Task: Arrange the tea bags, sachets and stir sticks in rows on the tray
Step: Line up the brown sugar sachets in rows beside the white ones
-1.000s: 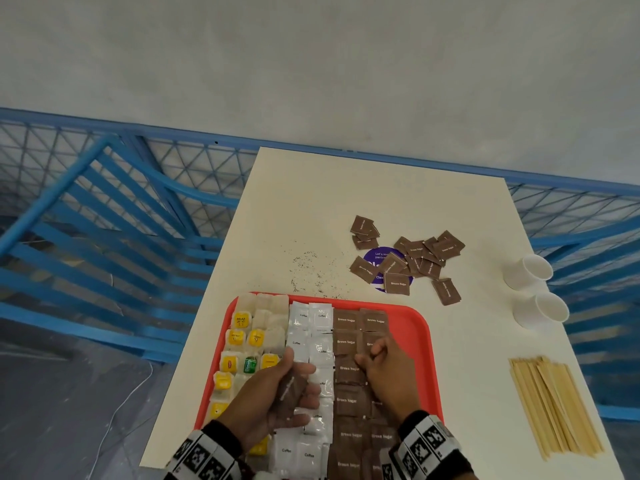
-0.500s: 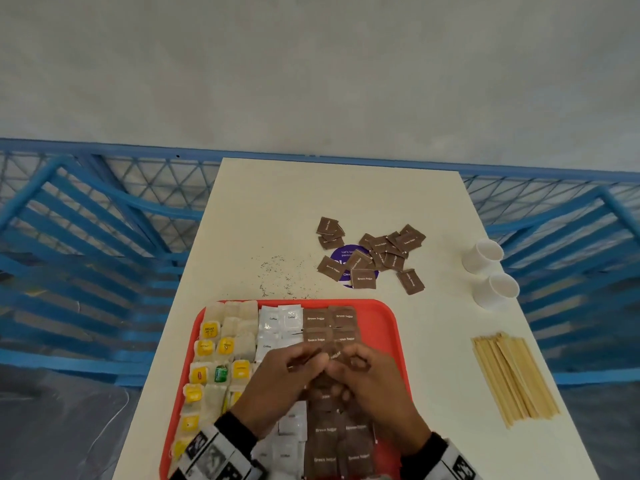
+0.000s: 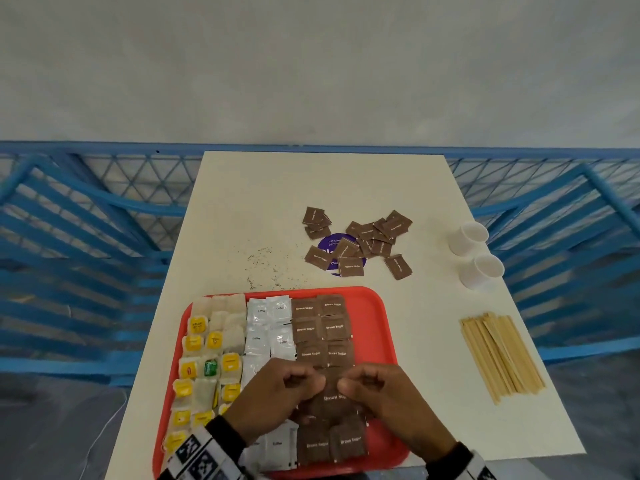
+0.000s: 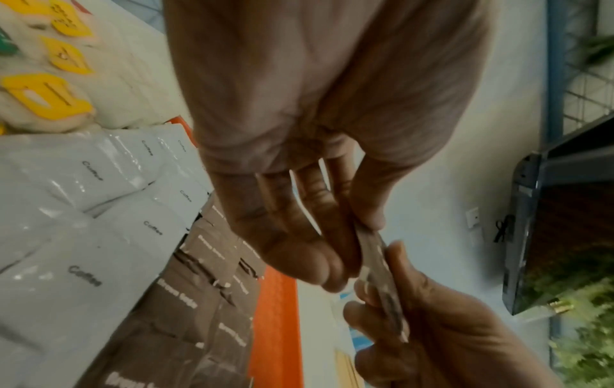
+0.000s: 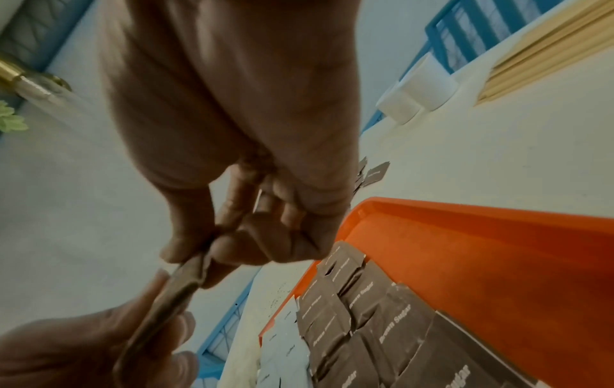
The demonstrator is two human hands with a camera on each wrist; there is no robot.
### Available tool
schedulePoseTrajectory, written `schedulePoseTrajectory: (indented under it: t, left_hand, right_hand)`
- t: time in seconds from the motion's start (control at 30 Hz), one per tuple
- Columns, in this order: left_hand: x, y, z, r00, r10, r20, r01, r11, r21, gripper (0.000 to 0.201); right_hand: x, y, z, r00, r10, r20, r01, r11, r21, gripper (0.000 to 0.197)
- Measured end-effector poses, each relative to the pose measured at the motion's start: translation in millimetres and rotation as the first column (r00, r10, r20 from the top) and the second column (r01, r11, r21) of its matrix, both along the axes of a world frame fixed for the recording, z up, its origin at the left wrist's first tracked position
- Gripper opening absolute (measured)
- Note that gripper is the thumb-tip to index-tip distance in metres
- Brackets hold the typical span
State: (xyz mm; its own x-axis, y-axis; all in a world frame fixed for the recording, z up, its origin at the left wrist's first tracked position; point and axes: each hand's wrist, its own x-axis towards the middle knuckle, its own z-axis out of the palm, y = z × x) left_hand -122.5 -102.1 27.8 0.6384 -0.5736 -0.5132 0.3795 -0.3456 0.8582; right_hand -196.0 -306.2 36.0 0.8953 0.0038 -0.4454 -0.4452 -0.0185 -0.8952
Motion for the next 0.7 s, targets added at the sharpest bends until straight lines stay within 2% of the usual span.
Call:
schedulePoseTrajectory:
  t: [0.07, 0.13, 0.2, 0.3, 0.4, 0.47, 0.5, 0.57, 0.63, 0.7]
  left_hand:
    - [-3.1, 1.6, -5.6, 0.999, -0.029, 0.027, 0.028, 0.998, 0.050, 0.020]
    - [-4.9, 2.8, -8.6, 1.000, -0.012, 0.020, 0.011, 0.997, 0.073, 0.020]
    - [-4.7, 3.8, -11.4, 1.000, 0.022, -0.007, -0.022, 0.998, 0.065, 0.019]
    - [-1.0, 3.8, -15.5, 0.997, 0.061, -0.050, -0.059, 0.997, 0.045, 0.019]
    - [6.4, -1.5, -19.5, 0.997, 0.057, -0.042, -0.054, 0.997, 0.062, 0.020]
    - [14.8, -5.3, -28.6, 0.995, 0.047, 0.091, -0.058, 0.990, 0.130, 0.022]
    - [20.5, -7.4, -35.1, 0.973, 0.012, 0.229, -0.059, 0.978, 0.202, 0.022]
    - [30.4, -12.9, -48.4, 0.871, -0.136, 0.473, -0.052, 0.930, 0.364, 0.017]
    - [33.9, -21.0, -56.4, 0.773, -0.314, 0.551, -0.006, 0.865, 0.502, 0.014]
    - [34.5, -27.1, -61.2, 0.707, -0.464, 0.534, 0.069, 0.796, 0.601, 0.021]
  right_hand:
    - [-1.1, 1.6, -4.8, 1.000, -0.016, 0.003, 0.017, 0.997, -0.077, 0.009]
    - [-1.3, 0.8, -8.1, 0.995, -0.098, 0.019, 0.100, 0.987, -0.125, 0.013]
    - [-1.1, -3.6, -11.7, 0.986, -0.165, 0.022, 0.166, 0.982, -0.088, 0.013]
    - [0.0, -5.4, -18.6, 0.994, -0.079, -0.077, 0.078, 0.997, -0.019, 0.017]
    - [4.1, -3.7, -27.3, 0.997, 0.012, -0.081, -0.021, 0.994, -0.107, 0.010]
    - [13.1, -9.4, -34.8, 0.997, -0.052, -0.057, 0.043, 0.988, -0.147, 0.005]
    - [18.8, -14.7, -39.9, 0.993, -0.100, -0.060, 0.089, 0.981, -0.174, 0.006]
    - [31.1, -26.0, -52.9, 0.981, -0.173, -0.088, 0.150, 0.962, -0.229, 0.008]
    - [40.7, -33.1, -66.2, 0.973, -0.185, -0.138, 0.144, 0.954, -0.264, 0.007]
    - [47.9, -34.3, -78.3, 0.970, -0.165, -0.178, 0.107, 0.950, -0.294, 0.006]
